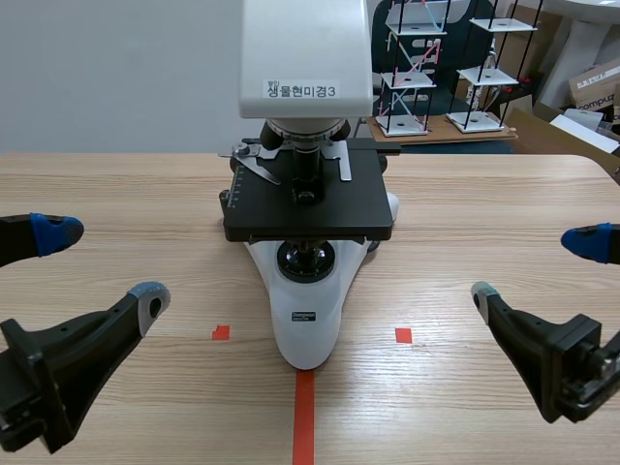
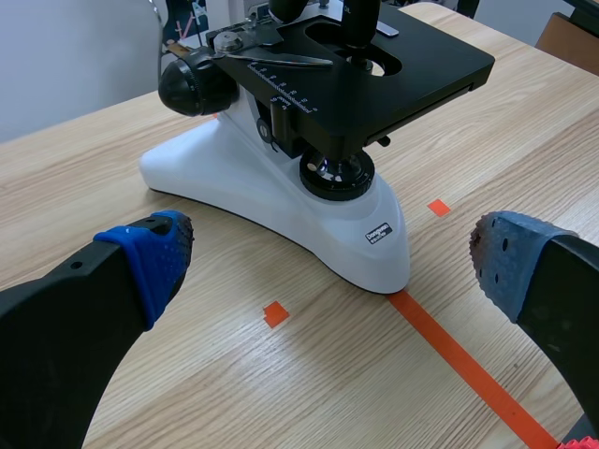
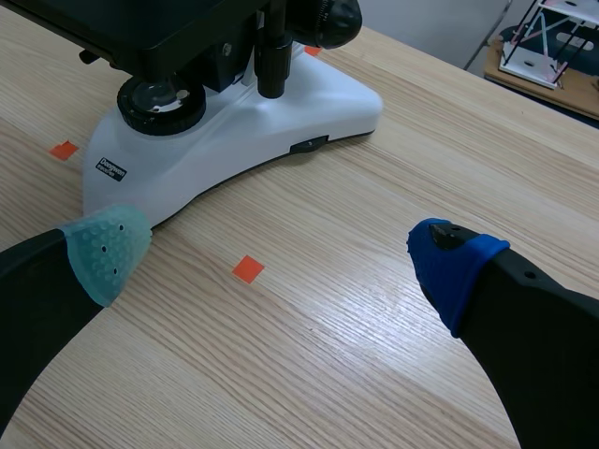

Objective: Point at the fine focus knob

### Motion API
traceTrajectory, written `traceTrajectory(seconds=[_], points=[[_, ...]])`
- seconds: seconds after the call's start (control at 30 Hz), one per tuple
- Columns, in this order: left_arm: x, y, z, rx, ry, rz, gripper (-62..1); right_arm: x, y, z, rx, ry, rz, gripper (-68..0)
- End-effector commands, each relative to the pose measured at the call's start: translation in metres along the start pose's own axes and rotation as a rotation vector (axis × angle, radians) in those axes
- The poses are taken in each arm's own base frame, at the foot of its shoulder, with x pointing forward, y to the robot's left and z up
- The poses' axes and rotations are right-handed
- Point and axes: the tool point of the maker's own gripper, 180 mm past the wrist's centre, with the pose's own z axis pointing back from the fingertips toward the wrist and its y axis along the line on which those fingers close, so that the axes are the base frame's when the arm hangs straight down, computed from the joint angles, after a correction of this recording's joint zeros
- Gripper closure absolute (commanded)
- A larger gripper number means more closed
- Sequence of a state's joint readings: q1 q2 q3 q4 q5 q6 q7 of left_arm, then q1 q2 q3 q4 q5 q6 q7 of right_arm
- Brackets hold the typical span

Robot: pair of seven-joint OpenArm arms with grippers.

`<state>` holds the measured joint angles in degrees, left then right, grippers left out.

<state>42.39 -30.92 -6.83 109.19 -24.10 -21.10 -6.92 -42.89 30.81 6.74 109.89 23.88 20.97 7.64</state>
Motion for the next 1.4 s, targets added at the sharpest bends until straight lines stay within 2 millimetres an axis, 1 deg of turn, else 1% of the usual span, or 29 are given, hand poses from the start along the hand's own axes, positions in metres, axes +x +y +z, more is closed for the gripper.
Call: traceTrajectory(seconds=[0.0,1.1,1.13,1.17,1.2,1.3,1.37], points=[[0.009,-0.003,0.000,-0.003,-0.032,0.006,-62.3,0.010,-0.001,0.000,-0.003,-0.036,-0.001,-60.8],[0.009,-0.003,0.000,-0.003,-0.032,0.006,-62.3,0.009,-0.002,0.000,-0.006,-0.036,0.000,-60.3],[0.009,-0.003,0.000,-0.003,-0.032,0.006,-62.3,0.009,-0.003,0.000,-0.012,-0.035,0.000,-58.8],[0.009,-0.003,0.000,-0.003,-0.032,0.006,-62.3,0.009,-0.005,0.000,-0.026,-0.035,0.002,-55.5],[0.009,-0.003,0.000,-0.003,-0.032,0.006,-62.3,0.009,-0.009,0.000,-0.046,-0.034,0.004,-50.8],[0.009,-0.003,0.000,-0.003,-0.032,0.006,-62.3,0.007,-0.022,-0.001,-0.110,-0.017,0.014,-33.1],[0.009,-0.003,0.000,-0.003,-0.032,0.006,-62.3,0.004,-0.031,-0.004,-0.136,0.001,0.024,-22.5]])
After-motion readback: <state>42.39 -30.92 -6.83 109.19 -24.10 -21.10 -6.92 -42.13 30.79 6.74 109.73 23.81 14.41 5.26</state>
